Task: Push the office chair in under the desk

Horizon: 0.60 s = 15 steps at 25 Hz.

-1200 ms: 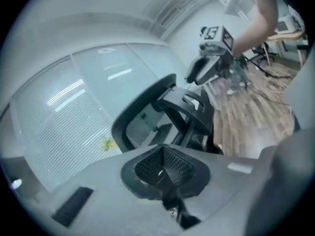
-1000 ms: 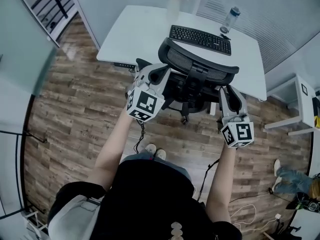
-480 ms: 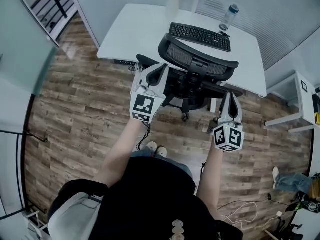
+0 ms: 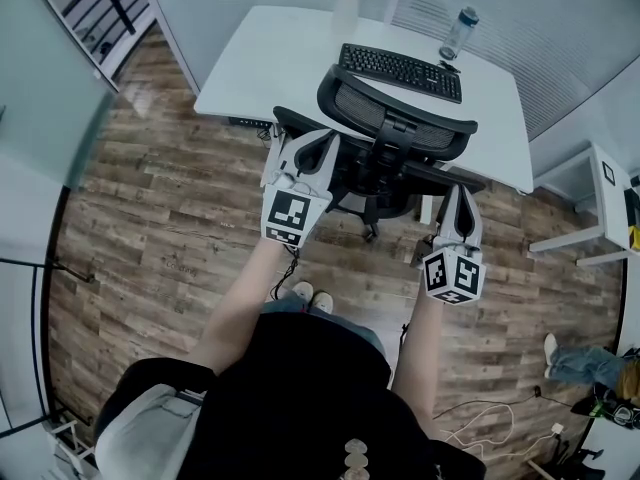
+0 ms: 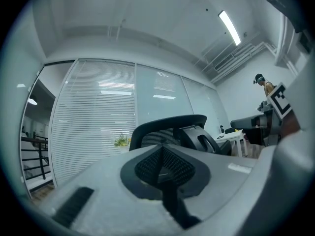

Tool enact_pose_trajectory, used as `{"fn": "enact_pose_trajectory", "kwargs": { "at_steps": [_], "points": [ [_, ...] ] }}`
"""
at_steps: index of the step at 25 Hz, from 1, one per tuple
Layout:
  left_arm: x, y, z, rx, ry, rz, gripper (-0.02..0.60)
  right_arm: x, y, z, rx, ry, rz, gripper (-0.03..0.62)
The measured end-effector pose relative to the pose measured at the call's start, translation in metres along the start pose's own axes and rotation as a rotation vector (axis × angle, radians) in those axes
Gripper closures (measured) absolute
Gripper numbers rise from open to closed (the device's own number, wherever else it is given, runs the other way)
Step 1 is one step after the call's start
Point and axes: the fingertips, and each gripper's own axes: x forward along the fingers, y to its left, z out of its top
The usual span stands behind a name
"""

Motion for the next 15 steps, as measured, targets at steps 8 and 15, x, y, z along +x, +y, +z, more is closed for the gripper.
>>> {"fn": "enact_pose_trajectory", "kwargs": {
  "at_steps": [8,15],
  "points": [
    [0.0005,0.0012,-0.0009,0.008,0.004,0.005,0.574,0.0016,0.0015,0.0018,-0.004,0.002,0.0,0.588],
    [0.0009,0.0039,-0.0027,0.01,0.011,0.01,0.574,0.0015,0.0021,-0.0004,-0.004,0.009,-0.002,0.589]
  ]
}}
